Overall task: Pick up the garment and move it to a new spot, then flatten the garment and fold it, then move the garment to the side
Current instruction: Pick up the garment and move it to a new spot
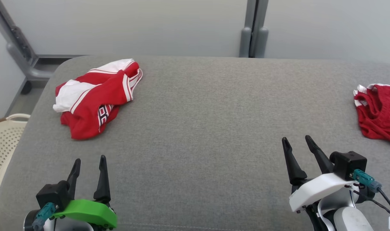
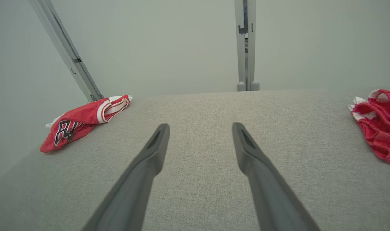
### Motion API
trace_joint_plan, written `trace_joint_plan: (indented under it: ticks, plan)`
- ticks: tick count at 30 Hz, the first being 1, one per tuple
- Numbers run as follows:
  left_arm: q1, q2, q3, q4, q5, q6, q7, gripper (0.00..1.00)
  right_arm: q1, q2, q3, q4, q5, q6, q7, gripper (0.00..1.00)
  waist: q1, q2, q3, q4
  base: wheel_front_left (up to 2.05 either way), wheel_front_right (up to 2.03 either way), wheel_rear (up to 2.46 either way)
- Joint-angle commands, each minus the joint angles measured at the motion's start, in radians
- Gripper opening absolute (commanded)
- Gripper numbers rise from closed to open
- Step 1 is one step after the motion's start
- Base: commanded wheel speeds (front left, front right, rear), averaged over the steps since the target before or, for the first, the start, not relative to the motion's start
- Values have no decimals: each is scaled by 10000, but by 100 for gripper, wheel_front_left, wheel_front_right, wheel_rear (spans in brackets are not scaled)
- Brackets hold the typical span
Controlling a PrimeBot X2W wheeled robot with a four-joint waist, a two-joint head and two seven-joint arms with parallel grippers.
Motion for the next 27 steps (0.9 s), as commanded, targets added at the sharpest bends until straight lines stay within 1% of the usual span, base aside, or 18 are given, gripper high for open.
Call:
trace_joint_plan:
  ticks: [1, 8, 12, 15, 20, 27]
  plan:
    - [-143, 58, 6, -48, 92, 30, 5, 100, 63, -22, -13, -58, 12, 0, 6, 100, 0, 0, 82, 811, 0, 0, 0]
    - [-179, 102, -36, -190, 132, 126, 110, 100, -59, -23, 85, -133, 44, 0, 29, 100, 0, 0, 262, 2231, 0, 0, 0]
    - [-110, 58, -29, -295, 131, 228, 115, 100, -130, -23, 207, -104, -9, 0, 89, 100, 0, 0, 338, 2903, 0, 0, 0]
    - [-63, 34, -34, -337, 128, 245, 91, 100, -133, -26, 250, -86, -10, 0, 120, 100, 0, 0, 359, 3285, 0, 0, 0]
    - [-18, -40, -93, -294, 105, 177, 70, 100, -188, -26, 267, -37, -53, 0, 152, 100, 0, 0, 407, 3599, 0, 0, 0]
    - [-200, -137, -184, -190, 165, 199, 52, 100, -234, -28, 298, -27, -72, 0, 233, 100, 0, 0, 555, 3544, 0, 0, 0]
